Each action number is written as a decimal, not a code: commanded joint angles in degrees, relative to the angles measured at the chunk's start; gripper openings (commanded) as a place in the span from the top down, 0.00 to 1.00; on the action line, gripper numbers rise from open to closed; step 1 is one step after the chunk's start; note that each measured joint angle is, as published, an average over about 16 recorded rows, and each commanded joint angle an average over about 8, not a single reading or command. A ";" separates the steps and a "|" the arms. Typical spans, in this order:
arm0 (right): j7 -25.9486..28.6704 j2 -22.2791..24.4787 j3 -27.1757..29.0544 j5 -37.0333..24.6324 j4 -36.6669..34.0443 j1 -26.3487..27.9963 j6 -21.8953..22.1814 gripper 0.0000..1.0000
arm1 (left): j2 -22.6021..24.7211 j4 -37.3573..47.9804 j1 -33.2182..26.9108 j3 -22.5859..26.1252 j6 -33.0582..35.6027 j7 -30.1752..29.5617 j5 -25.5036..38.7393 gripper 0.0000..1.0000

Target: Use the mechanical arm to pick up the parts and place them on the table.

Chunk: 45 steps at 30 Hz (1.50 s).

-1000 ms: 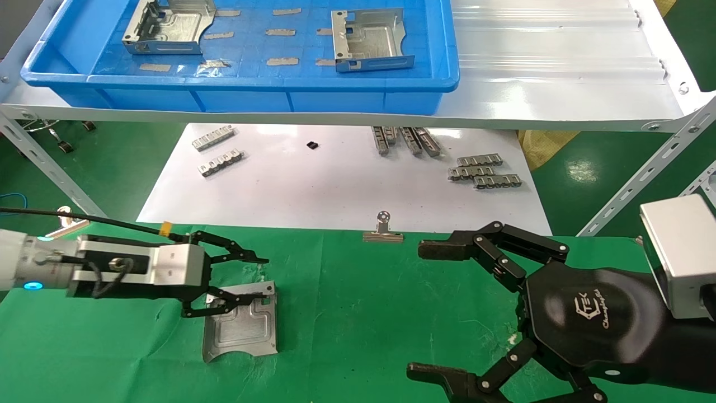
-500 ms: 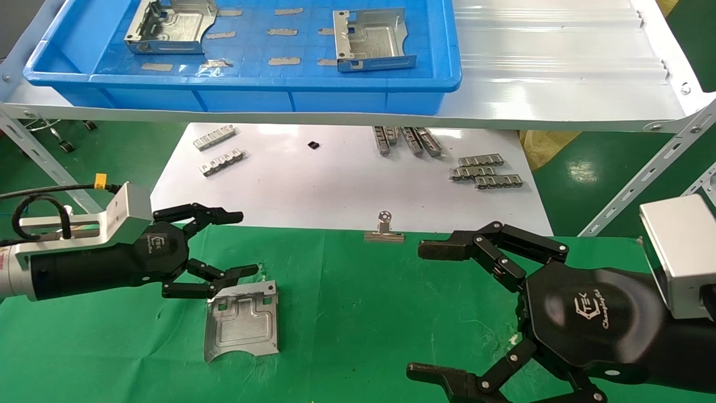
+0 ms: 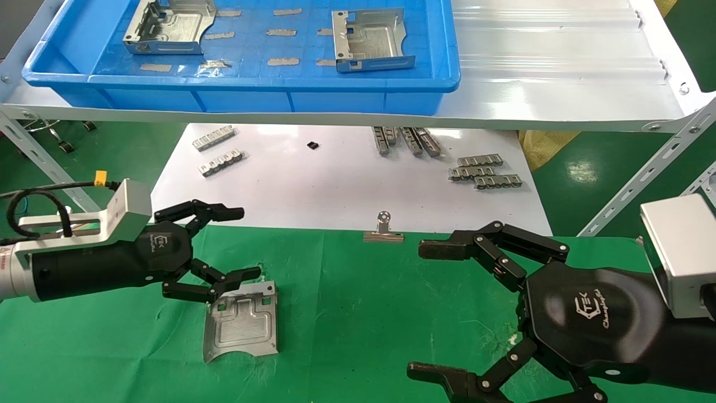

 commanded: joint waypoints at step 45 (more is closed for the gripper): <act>-0.08 0.05 -0.15 0.09 -0.03 0.05 0.04 0.00 | -13.43 -51.72 24.01 -28.07 -4.71 -31.10 -4.03 0.00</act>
